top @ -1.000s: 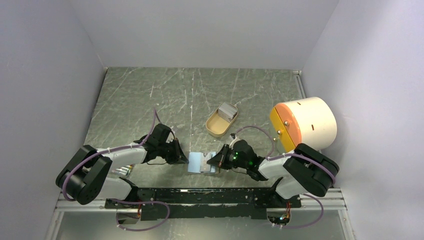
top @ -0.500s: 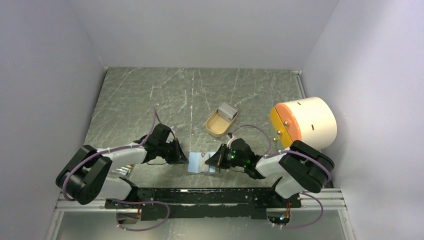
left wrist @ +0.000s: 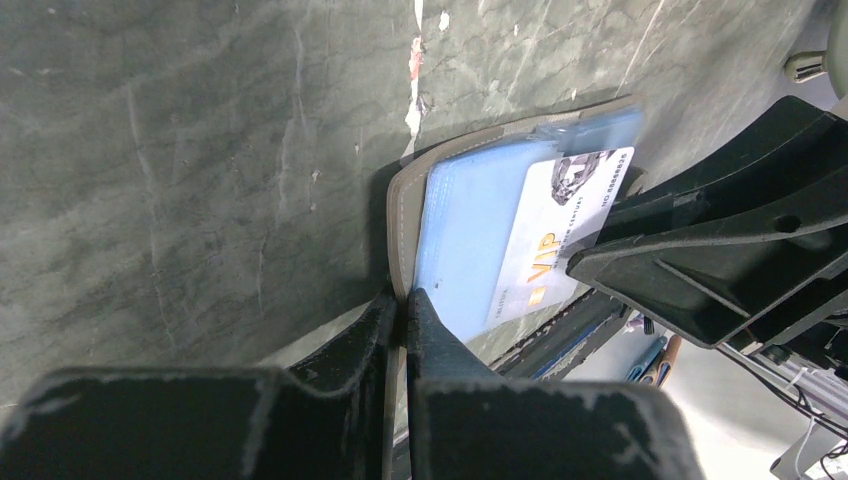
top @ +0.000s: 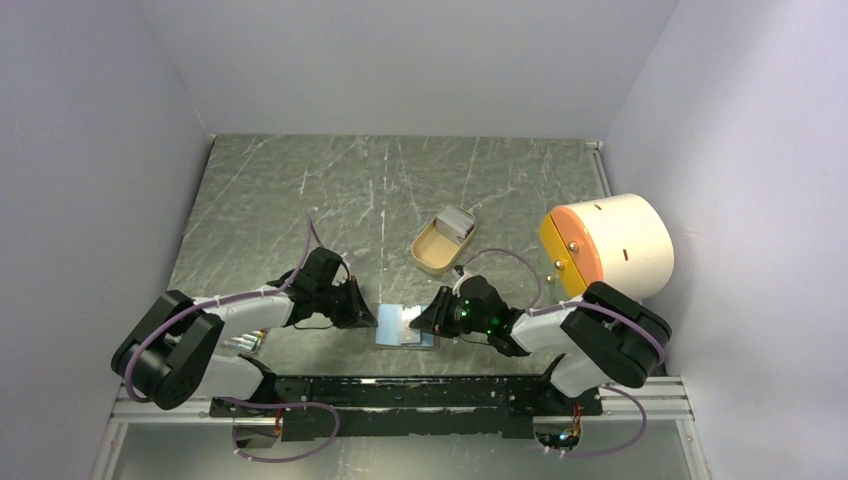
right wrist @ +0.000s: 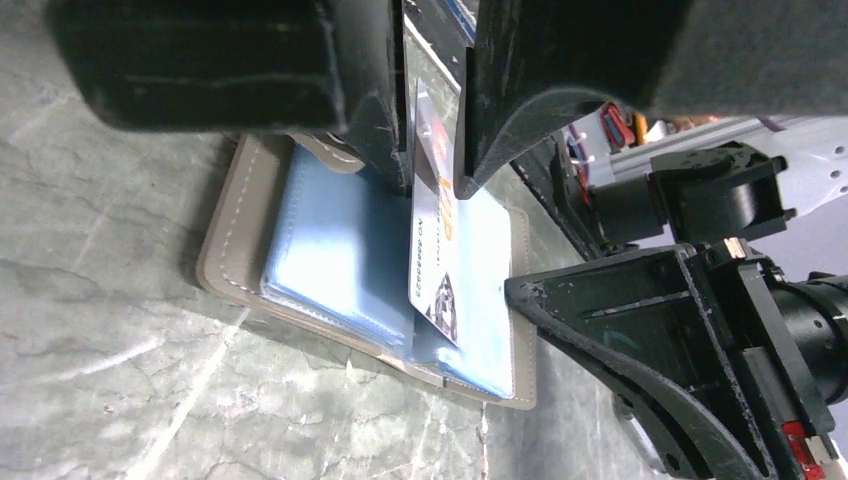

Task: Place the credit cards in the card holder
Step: Insert the credit card into the card holder.

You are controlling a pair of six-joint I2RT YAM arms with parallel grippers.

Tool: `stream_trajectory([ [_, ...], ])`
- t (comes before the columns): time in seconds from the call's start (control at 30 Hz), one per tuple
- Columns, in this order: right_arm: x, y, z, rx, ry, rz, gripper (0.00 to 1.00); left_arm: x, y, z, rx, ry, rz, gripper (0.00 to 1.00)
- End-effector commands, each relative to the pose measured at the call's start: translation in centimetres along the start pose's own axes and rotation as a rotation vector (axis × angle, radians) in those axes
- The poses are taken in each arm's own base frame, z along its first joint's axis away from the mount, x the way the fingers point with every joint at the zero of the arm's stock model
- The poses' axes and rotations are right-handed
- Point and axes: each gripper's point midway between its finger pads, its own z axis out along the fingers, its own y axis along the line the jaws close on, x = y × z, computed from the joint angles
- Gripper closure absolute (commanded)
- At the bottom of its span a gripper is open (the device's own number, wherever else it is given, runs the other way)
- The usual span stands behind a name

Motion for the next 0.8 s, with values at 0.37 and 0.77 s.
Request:
stream_trajectory([
  [0.37,-0.7,-1.1,-0.8,0.176,-0.004,-0.067,0.64,-0.2,-0.4,-0.3,0.026,-0.01,0.009,0.91],
  [0.77,0.3,0.8,1.1,0.131,0.051,-0.118,0.64,-0.2,-0.7,-0.3,0.038,-0.009,0.015,0.91],
])
